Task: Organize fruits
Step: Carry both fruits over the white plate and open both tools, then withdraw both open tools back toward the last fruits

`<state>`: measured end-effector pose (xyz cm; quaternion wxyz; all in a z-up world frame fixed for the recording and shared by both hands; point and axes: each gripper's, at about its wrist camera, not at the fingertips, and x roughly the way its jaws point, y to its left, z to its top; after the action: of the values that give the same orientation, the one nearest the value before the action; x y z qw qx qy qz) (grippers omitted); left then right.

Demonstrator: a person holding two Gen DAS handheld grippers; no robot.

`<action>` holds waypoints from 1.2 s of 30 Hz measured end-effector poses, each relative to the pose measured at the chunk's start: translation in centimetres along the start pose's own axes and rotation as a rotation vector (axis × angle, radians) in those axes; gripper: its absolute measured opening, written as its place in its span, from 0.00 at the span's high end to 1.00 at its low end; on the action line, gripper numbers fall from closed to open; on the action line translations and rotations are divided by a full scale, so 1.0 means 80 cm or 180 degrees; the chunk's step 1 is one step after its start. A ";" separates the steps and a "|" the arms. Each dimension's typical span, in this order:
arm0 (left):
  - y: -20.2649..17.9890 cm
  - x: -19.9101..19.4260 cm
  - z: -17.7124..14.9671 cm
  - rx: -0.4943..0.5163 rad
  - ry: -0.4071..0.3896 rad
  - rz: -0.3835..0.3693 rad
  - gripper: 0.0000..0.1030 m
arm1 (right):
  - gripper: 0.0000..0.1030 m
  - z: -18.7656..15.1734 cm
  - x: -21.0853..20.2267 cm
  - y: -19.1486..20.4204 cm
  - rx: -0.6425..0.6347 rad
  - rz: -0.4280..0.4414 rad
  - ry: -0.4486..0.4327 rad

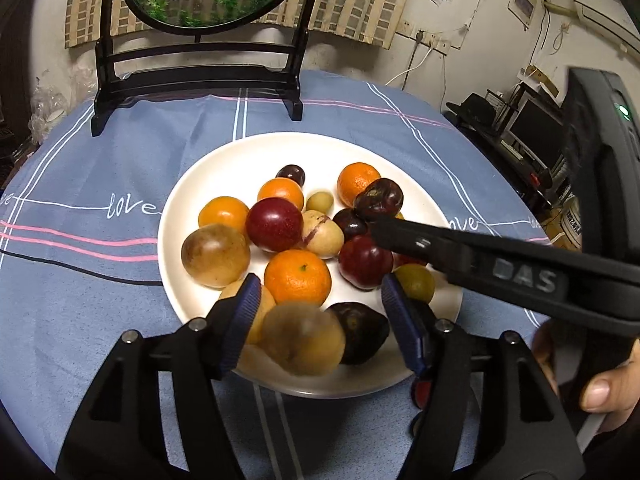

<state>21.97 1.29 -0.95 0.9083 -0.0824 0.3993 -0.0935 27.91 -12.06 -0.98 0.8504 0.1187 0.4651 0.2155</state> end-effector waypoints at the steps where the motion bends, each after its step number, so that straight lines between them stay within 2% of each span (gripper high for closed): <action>1: -0.001 0.000 -0.001 0.0015 -0.0004 0.0014 0.37 | 0.71 -0.002 -0.003 -0.002 0.0014 -0.0006 0.0002; 7: -0.005 -0.006 -0.007 0.0094 -0.0043 0.0052 0.34 | 0.69 -0.028 -0.032 -0.024 0.0138 -0.0046 -0.0061; 9: -0.006 -0.007 -0.008 0.0106 -0.0051 0.0057 0.34 | 0.52 -0.038 -0.042 -0.030 0.0186 -0.0062 -0.0095; 11: -0.007 -0.009 -0.008 0.0119 -0.0061 0.0071 0.34 | 0.45 -0.048 -0.053 -0.036 0.0229 -0.0105 -0.0181; 18: 0.004 -0.046 -0.003 -0.0005 -0.0205 0.0124 0.30 | 0.45 -0.074 -0.073 -0.051 0.0233 -0.0161 -0.0162; 23: -0.004 -0.059 -0.011 0.0122 -0.0165 0.0204 0.30 | 0.45 -0.088 -0.075 -0.054 0.0195 -0.0192 -0.0128; 25: -0.010 -0.065 -0.019 0.0184 -0.0164 0.0235 0.29 | 0.45 -0.094 -0.076 -0.051 0.0143 -0.0214 -0.0126; 29: -0.012 -0.071 -0.041 0.0251 -0.0120 0.0227 0.21 | 0.45 -0.107 -0.067 -0.041 -0.0017 -0.0278 -0.0007; 32: -0.010 -0.075 -0.056 0.0283 -0.0074 0.0262 0.21 | 0.45 -0.118 -0.056 -0.028 -0.0203 -0.0349 0.0080; 36: -0.001 -0.077 -0.070 0.0284 0.0012 0.0321 0.21 | 0.45 -0.124 -0.044 -0.009 -0.0423 -0.0485 0.0043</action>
<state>13.73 2.23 -0.32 0.9139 -0.0215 0.4001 -0.0655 18.08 -14.32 -4.00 0.8671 0.0250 0.4633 0.1814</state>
